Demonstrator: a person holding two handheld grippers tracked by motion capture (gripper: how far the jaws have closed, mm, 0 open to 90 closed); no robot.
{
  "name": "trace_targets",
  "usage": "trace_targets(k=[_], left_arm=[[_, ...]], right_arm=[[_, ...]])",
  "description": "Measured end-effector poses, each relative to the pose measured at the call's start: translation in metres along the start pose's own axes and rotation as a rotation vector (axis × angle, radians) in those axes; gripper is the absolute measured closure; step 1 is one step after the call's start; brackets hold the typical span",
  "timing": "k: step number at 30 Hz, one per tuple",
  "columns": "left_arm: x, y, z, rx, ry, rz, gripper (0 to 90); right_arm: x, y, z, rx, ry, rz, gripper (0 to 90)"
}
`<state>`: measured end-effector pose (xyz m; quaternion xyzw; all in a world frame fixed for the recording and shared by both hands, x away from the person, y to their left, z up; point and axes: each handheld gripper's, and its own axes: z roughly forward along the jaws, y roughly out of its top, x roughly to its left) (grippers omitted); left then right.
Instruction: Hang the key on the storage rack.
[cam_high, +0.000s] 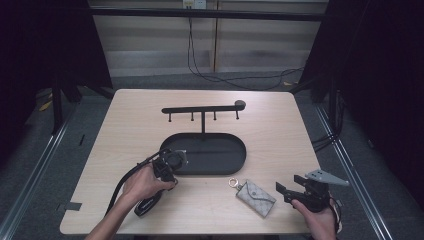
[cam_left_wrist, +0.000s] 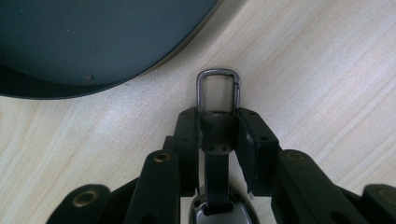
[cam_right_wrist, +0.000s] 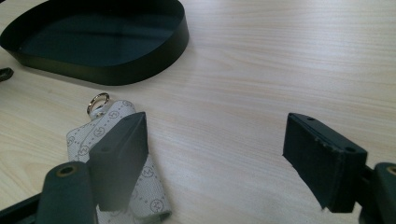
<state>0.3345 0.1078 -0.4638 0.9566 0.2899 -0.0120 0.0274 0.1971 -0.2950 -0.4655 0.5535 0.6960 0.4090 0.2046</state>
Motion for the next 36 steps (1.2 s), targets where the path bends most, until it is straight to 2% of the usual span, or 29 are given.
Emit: trace_targets(k=[7,12,16,23,28,36], left_arm=[[0.000,-0.001,0.000,-0.007,-0.007,0.027,70.6],[0.004,-0.003,-0.002,-0.029,-0.035,0.006,70.7],[0.005,-0.005,-0.008,-0.055,-0.043,-0.023,70.7],[0.008,-0.012,-0.019,-0.079,-0.067,-0.003,70.7],[0.010,-0.019,-0.030,-0.126,-0.056,-0.034,70.7],[0.014,-0.028,-0.047,-0.164,-0.052,-0.010,70.7]], right_arm=[[0.000,0.000,0.001,0.006,-0.004,0.005,22.1],[0.000,0.000,0.001,0.004,-0.004,0.007,22.1],[0.000,0.000,0.001,0.004,-0.009,0.007,22.1],[-0.001,0.000,0.001,0.001,-0.014,0.007,22.1],[-0.001,0.000,0.001,0.003,-0.016,0.008,22.1],[-0.001,0.000,0.001,0.003,-0.016,0.011,22.1]])
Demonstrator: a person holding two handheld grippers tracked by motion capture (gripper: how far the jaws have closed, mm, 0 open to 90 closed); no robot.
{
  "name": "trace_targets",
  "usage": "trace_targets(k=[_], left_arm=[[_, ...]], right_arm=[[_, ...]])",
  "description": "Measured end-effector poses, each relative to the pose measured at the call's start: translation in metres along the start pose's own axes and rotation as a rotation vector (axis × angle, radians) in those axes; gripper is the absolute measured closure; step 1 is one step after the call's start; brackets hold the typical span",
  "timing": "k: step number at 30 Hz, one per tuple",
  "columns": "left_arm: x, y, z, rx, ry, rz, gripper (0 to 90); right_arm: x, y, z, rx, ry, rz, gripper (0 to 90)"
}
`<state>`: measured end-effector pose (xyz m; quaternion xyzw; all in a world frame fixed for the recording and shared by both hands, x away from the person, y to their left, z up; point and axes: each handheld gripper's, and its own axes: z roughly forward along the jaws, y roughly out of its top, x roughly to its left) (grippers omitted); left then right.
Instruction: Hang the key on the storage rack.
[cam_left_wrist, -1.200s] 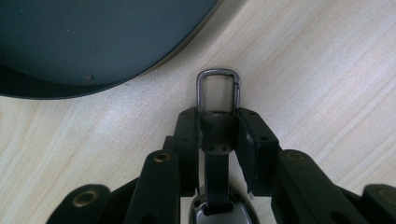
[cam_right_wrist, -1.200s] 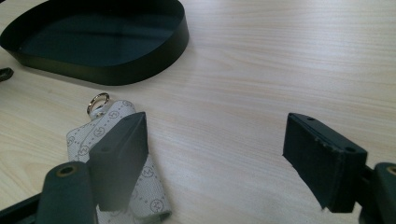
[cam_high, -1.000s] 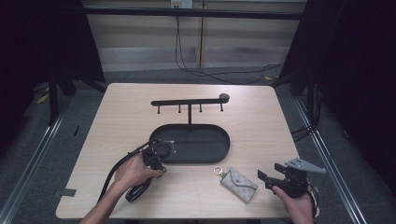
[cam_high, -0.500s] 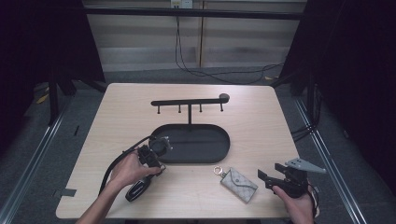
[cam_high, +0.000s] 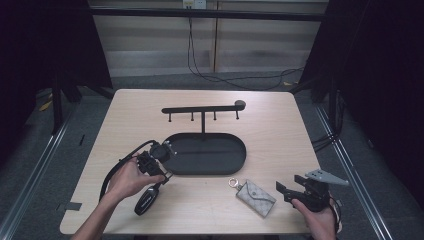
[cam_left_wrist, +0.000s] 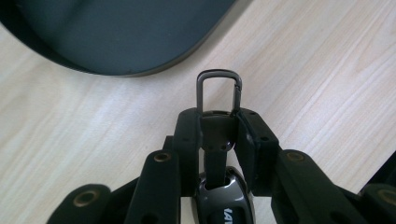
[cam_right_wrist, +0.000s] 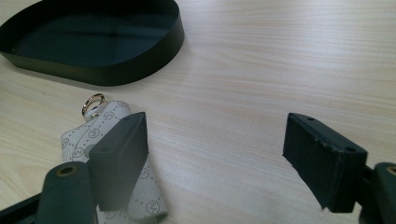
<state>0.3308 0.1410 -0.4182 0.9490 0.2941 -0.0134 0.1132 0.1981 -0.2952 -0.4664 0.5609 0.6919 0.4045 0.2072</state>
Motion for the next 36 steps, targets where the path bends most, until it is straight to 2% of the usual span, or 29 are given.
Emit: trace_targets(k=[1,5,11,13,18,22,24,30,34,36], left_arm=[[0.000,-0.001,-0.002,-0.018,0.006,-0.007,70.7],[0.002,-0.002,-0.011,-0.030,0.013,-0.026,70.8],[0.005,-0.004,-0.021,-0.040,0.002,-0.017,70.8],[0.005,-0.005,-0.024,-0.032,0.011,-0.007,70.8],[0.006,-0.005,-0.028,-0.021,0.022,-0.017,70.8],[0.006,-0.004,-0.033,-0.007,0.007,-0.011,70.7],[0.006,-0.003,-0.036,0.014,0.000,0.012,70.8],[0.006,-0.002,-0.041,0.026,-0.001,-0.002,70.8],[0.004,-0.002,-0.050,0.059,-0.008,0.018,70.7],[0.004,-0.002,-0.055,0.053,0.000,0.020,70.8]], right_arm=[[0.000,0.000,0.000,0.000,0.000,0.000,22.1],[0.000,0.000,0.000,-0.001,0.000,0.002,22.1],[0.000,0.000,0.000,0.000,-0.003,0.003,22.1],[0.000,0.000,0.000,-0.001,-0.003,0.002,22.1],[0.000,0.000,0.000,-0.001,-0.003,0.002,22.1],[0.000,0.000,0.000,-0.001,-0.003,0.003,22.1],[0.000,0.000,0.000,-0.001,-0.003,0.003,22.1],[0.000,0.000,0.000,-0.001,-0.003,0.003,22.1],[-0.001,0.000,0.000,-0.001,-0.004,0.006,22.1],[-0.001,0.000,0.000,0.001,-0.004,0.005,22.1]])
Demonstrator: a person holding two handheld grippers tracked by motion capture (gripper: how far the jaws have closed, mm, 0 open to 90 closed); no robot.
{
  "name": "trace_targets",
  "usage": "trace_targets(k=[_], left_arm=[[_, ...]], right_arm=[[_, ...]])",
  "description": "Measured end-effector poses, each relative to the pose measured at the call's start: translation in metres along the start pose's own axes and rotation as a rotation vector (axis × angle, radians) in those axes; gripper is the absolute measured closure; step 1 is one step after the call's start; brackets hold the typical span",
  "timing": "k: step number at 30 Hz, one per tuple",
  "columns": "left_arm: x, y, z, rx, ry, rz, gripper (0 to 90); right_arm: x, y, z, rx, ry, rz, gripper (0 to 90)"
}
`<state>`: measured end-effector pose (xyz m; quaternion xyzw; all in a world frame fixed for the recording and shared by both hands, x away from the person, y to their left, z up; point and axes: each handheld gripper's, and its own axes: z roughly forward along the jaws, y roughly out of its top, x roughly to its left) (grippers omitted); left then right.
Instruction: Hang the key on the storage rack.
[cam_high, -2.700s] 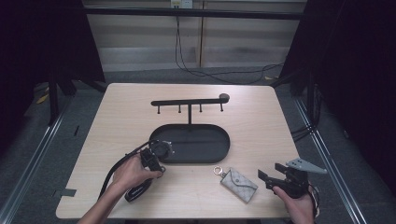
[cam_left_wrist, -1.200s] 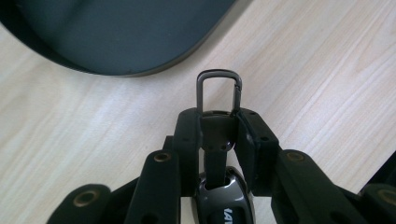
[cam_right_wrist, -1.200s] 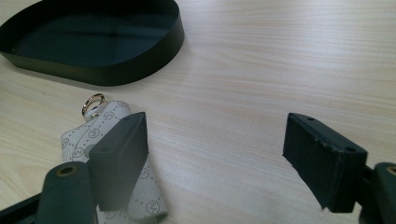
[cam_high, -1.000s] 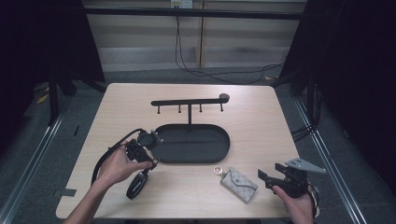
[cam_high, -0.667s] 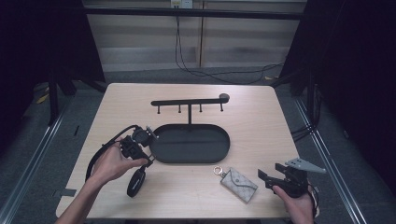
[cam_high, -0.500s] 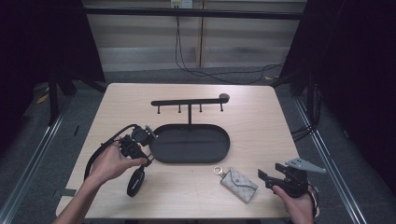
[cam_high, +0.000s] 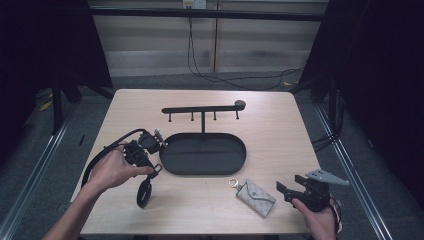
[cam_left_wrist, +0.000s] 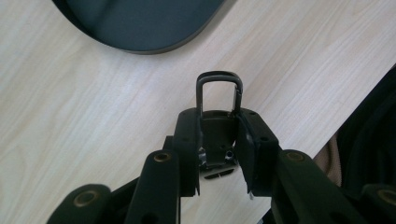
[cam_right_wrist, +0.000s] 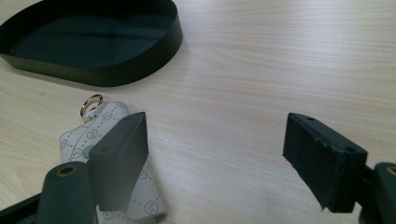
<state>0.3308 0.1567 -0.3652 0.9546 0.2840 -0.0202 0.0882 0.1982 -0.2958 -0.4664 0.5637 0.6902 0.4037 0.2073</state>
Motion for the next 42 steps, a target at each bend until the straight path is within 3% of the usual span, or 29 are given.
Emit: trace_targets(k=[4,12,19,42], left_arm=[[0.003,0.000,-0.008,0.010,-0.001,0.009,70.8],[0.010,0.000,-0.017,0.014,-0.015,-0.015,70.8],[0.008,-0.001,-0.026,0.013,0.006,-0.019,70.8],[0.020,0.025,-0.057,-0.008,0.024,-0.077,70.7]], right_arm=[[0.000,0.000,0.000,-0.001,-0.001,-0.002,22.1],[0.000,0.000,0.000,-0.001,0.000,0.001,22.1],[0.000,0.000,0.000,0.004,-0.002,0.000,22.1],[-0.001,0.000,0.001,0.011,0.003,0.003,22.1]])
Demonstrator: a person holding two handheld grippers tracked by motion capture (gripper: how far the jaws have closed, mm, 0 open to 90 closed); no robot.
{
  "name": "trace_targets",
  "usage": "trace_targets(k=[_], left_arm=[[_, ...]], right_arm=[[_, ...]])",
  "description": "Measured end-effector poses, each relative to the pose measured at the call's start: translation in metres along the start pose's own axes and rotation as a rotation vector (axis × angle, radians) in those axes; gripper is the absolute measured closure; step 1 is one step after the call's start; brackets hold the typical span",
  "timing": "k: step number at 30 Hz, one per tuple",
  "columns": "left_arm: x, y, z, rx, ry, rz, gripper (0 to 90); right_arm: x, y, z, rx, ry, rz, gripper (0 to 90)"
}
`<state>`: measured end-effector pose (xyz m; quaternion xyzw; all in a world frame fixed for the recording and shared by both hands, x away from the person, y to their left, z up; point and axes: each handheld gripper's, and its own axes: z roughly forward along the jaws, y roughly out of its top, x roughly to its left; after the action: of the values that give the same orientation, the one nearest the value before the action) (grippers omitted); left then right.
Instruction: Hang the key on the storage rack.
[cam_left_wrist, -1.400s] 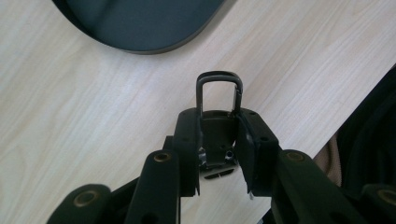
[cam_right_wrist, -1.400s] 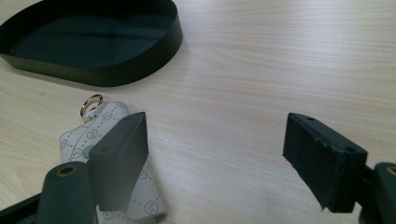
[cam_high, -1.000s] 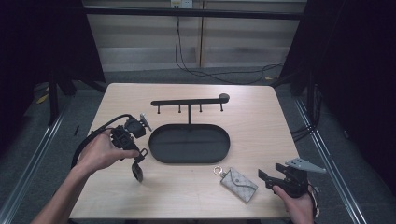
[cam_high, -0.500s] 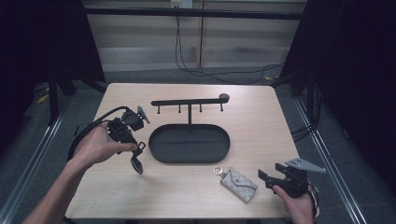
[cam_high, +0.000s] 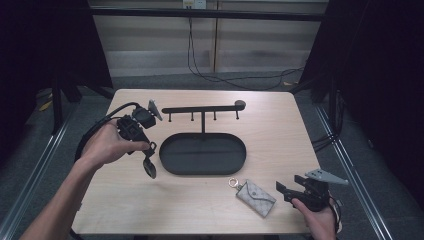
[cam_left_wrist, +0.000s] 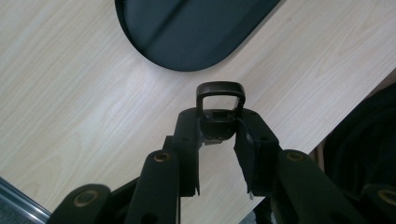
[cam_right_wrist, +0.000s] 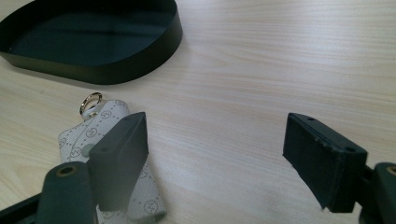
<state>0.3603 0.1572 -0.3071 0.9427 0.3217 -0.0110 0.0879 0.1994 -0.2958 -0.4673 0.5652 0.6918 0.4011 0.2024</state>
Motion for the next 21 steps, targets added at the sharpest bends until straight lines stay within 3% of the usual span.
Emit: trace_targets(k=[6,21], left_arm=[[0.004,0.008,-0.007,-0.020,0.003,-0.035,70.7],[0.008,0.030,-0.009,-0.001,0.007,-0.068,70.7]], right_arm=[[0.000,0.000,0.000,-0.001,-0.002,0.000,22.1],[0.000,0.000,0.000,0.000,0.001,0.001,22.1]])
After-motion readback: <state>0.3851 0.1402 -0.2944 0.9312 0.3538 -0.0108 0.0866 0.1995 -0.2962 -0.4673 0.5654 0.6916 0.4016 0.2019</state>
